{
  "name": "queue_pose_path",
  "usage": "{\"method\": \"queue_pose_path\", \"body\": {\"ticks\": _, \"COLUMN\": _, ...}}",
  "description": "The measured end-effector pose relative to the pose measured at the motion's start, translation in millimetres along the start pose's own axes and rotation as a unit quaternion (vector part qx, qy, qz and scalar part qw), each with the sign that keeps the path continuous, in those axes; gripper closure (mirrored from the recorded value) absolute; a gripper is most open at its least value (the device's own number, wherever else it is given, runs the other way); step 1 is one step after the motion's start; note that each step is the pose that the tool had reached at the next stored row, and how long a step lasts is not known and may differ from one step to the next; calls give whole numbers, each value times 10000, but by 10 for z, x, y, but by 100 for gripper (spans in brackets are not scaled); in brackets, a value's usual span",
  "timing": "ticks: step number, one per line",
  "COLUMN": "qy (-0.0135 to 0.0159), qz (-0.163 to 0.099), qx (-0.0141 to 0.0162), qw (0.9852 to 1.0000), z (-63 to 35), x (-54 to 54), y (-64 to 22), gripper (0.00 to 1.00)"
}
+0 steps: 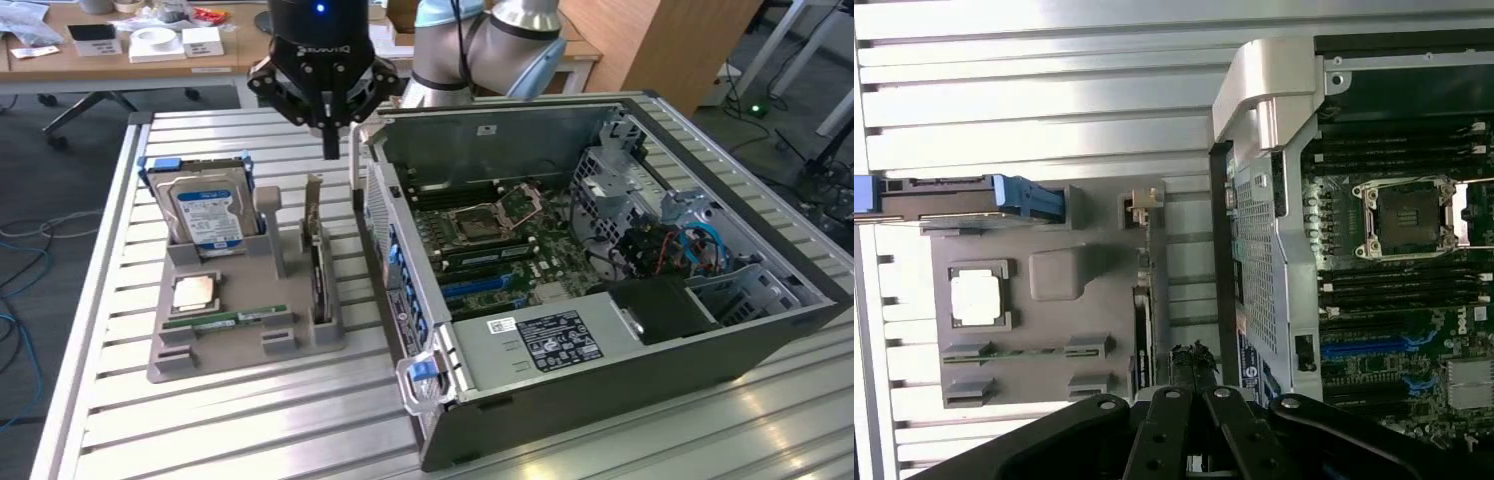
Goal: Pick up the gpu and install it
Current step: 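Reach for the gpu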
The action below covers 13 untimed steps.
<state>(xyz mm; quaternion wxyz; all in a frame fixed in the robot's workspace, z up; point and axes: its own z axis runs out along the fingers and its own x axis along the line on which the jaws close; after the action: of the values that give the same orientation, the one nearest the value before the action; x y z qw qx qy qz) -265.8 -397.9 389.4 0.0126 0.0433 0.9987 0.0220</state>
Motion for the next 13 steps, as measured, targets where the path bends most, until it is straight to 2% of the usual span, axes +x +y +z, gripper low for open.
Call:
{"method": "queue_pose_path", "body": {"ticks": 7, "qy": -1, "qz": 11, "qx": 0, "qw": 10000, "z": -1, "x": 155, "y": -12, "gripper": 89}}
{"method": "queue_pose_path", "body": {"ticks": 13, "qy": 0, "qz": 11, "qx": 1, "qw": 10000, "z": -1, "x": 170, "y": -14, "gripper": 89}}
